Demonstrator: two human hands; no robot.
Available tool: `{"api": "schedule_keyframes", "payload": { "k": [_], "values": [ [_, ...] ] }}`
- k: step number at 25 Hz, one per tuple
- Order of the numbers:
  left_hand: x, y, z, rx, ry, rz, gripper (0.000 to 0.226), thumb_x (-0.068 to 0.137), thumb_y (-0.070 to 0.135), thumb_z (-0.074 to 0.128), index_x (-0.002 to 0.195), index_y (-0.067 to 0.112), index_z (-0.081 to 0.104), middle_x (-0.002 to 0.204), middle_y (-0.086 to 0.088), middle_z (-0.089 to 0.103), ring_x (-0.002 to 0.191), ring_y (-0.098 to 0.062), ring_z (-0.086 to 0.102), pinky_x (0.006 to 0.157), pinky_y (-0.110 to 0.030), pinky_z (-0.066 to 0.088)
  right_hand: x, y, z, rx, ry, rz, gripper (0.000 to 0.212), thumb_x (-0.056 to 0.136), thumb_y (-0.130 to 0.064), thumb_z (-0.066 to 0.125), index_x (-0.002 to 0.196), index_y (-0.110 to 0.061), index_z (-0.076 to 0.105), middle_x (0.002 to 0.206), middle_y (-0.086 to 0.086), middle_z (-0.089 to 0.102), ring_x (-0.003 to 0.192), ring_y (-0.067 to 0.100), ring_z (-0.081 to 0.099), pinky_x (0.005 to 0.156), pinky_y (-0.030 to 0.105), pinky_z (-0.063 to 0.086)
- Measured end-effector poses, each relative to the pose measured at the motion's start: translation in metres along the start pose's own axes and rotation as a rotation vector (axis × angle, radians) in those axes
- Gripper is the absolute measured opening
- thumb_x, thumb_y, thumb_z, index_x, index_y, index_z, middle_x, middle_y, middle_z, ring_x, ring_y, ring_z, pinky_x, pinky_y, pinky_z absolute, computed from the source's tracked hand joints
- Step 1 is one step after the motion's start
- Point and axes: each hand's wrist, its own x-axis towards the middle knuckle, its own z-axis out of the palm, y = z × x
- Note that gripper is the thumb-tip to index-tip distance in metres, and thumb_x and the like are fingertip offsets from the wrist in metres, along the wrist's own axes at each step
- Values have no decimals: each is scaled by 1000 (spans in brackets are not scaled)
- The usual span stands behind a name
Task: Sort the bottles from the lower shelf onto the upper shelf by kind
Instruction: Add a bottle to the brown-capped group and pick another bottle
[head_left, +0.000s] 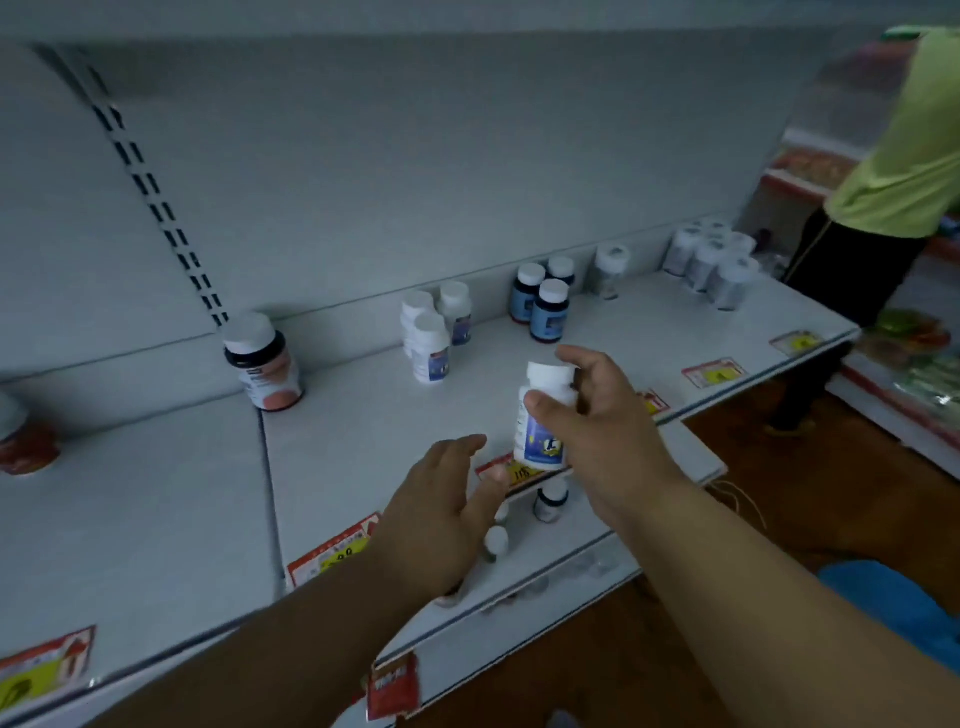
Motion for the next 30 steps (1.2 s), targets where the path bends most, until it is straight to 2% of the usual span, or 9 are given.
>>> {"api": "schedule_keyframes", "payload": {
  "k": [4,7,11,13,15,18,25,27,30],
  "values": [
    [32,19,13,76,108,-146,80,82,78,22,147,32,32,148,8,38,131,-12,42,107,-39,39,71,5,-13,-329,-160,-85,54,86,-23,75,132,-31,48,127,-3,59,111,14,60,99,40,51],
    [53,21,12,165,142,-233,73,89,70,32,149,29,28,152,5,34,135,-15,37,112,-38,34,116,11,-1,-527,-212,-145,54,86,-26,74,134,-24,49,124,-5,58,105,11,55,89,30,45],
    [87,10,6,368,285,-192,67,92,60,43,148,25,29,152,1,33,137,-20,33,113,-37,31,158,29,21,-666,-278,-272,55,84,-26,76,132,-19,51,119,-3,57,105,14,55,83,28,42],
    [106,5,-2,485,395,-125,67,92,55,46,147,22,30,154,-2,30,141,-23,29,115,-40,29,174,38,31,-717,-267,-306,56,82,-27,77,132,-17,52,122,1,59,111,19,56,87,32,46],
    [123,4,-7,557,440,-96,69,92,49,50,150,20,27,157,-4,24,145,-24,20,118,-42,23,185,43,36,-744,-258,-328,56,82,-26,77,131,-15,52,126,4,59,115,23,56,94,39,48],
    [140,-2,-6,623,397,-128,75,92,45,53,153,17,19,159,-3,19,148,-22,13,120,-41,18,194,45,40,-758,-258,-385,56,82,-24,78,131,-14,52,126,6,60,114,24,57,96,44,49],
    [142,-8,-3,678,401,-154,77,91,43,54,153,19,17,160,-2,18,149,-21,11,120,-39,13,200,45,41,-817,-309,-496,62,81,-21,78,132,-15,45,128,10,50,114,29,54,92,43,50],
    [134,-1,1,683,420,-154,77,89,40,58,152,19,21,159,-5,23,148,-24,16,119,-41,16,190,44,33,-771,-236,-598,63,78,-24,81,131,-14,47,126,10,52,114,27,51,92,43,50],
    [112,16,13,626,573,-208,71,84,35,67,145,16,36,149,-9,41,138,-29,36,112,-44,29,169,39,19,-711,-229,-806,56,76,-22,81,121,-10,51,121,13,55,111,30,52,89,50,51]
  ]
}}
